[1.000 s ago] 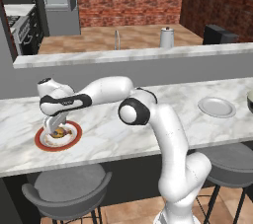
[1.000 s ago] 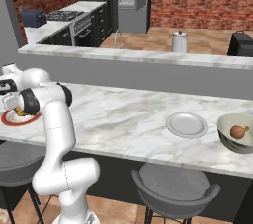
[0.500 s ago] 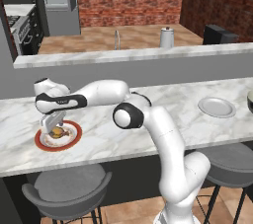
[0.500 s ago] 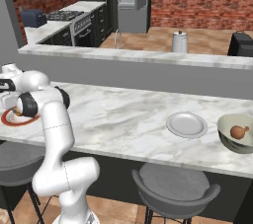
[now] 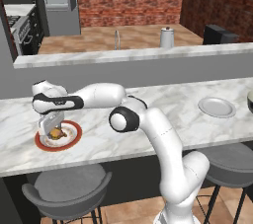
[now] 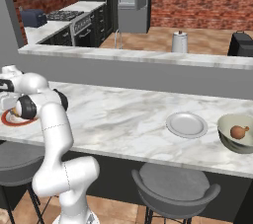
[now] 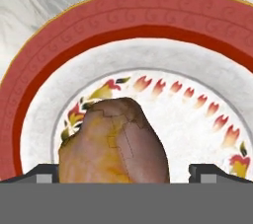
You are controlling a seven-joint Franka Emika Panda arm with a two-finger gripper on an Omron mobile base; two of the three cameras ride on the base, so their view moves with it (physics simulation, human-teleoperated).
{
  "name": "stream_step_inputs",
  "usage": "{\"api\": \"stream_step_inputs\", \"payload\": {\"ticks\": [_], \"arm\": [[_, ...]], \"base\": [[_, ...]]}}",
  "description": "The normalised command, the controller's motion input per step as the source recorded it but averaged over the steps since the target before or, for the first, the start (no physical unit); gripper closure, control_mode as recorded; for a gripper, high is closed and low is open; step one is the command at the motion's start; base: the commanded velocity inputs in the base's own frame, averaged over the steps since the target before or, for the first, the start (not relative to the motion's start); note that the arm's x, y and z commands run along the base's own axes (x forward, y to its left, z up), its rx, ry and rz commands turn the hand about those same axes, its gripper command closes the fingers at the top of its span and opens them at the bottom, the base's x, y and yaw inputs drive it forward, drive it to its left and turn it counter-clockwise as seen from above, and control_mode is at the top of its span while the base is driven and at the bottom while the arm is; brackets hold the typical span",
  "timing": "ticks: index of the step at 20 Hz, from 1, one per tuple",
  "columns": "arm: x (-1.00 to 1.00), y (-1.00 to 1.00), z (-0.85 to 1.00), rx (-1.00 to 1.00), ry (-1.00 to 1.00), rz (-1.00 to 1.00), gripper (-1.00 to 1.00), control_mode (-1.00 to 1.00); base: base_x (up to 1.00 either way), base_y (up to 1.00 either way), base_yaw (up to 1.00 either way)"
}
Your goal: Pick the chicken drumstick and onion from their plates and place them in the bowl. Then put the bowl in the fridge.
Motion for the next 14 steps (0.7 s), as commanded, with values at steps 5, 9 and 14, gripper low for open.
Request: {"api": "stream_step_inputs", "payload": {"ticks": [5, 9, 14], "arm": [[-0.10, 0.00, -0.17, 0.00, 0.01, 0.00, -1.00, -1.00], [-0.08, 0.00, -0.15, 0.00, 0.00, 0.00, -1.00, -1.00], [-0.06, 0.00, -0.02, 0.00, 0.00, 0.00, 1.00, -1.00]], "base": [[0.00, 0.00, 0.00], [0.00, 0.00, 0.00], [0.00, 0.00, 0.00]]}}
